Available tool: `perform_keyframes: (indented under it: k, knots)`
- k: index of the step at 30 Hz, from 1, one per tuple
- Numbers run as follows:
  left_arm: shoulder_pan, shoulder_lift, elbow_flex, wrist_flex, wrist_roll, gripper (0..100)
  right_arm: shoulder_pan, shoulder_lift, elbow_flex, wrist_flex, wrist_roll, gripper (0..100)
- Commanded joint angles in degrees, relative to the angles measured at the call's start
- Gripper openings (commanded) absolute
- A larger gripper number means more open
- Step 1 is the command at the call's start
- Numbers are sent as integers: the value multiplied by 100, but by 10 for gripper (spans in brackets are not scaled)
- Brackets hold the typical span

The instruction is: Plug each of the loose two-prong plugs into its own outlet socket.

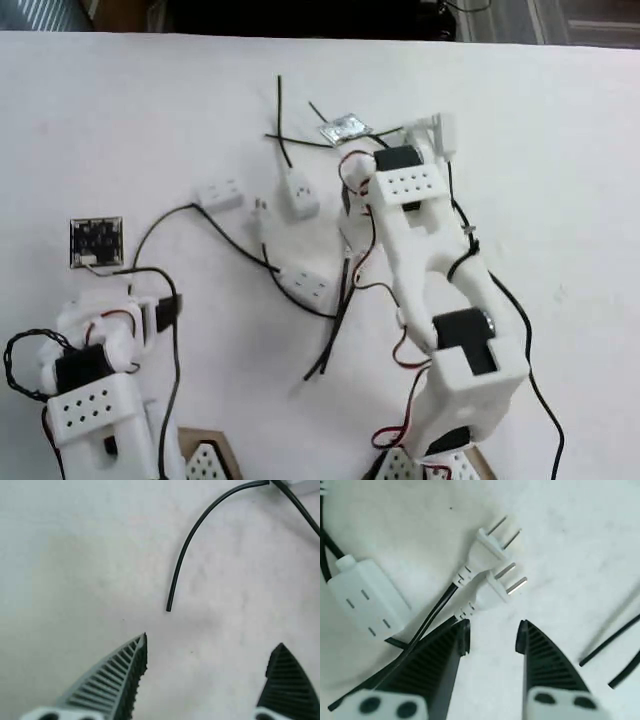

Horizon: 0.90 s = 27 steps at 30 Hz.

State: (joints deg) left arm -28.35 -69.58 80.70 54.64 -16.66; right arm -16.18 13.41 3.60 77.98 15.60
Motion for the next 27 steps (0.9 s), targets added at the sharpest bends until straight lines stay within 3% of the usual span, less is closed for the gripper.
perform_keyframes:
  k: [1,13,18,23,27]
  knots:
    - [-31,-110,-35,-114,-18,369,31,312,-44,-409,-396,156]
    - [-31,-110,-35,-114,-18,369,4,163,-70,-927,-554,153]
    - [-31,-110,-35,-114,-18,369,-92,233,-35,-1543,-299,19]
    - [-31,-110,-35,-114,-18,369,-321,585,-44,-1569,-26,16]
    - [-31,-110,-35,-114,-18,369,-101,936,-44,-1543,-26,18]
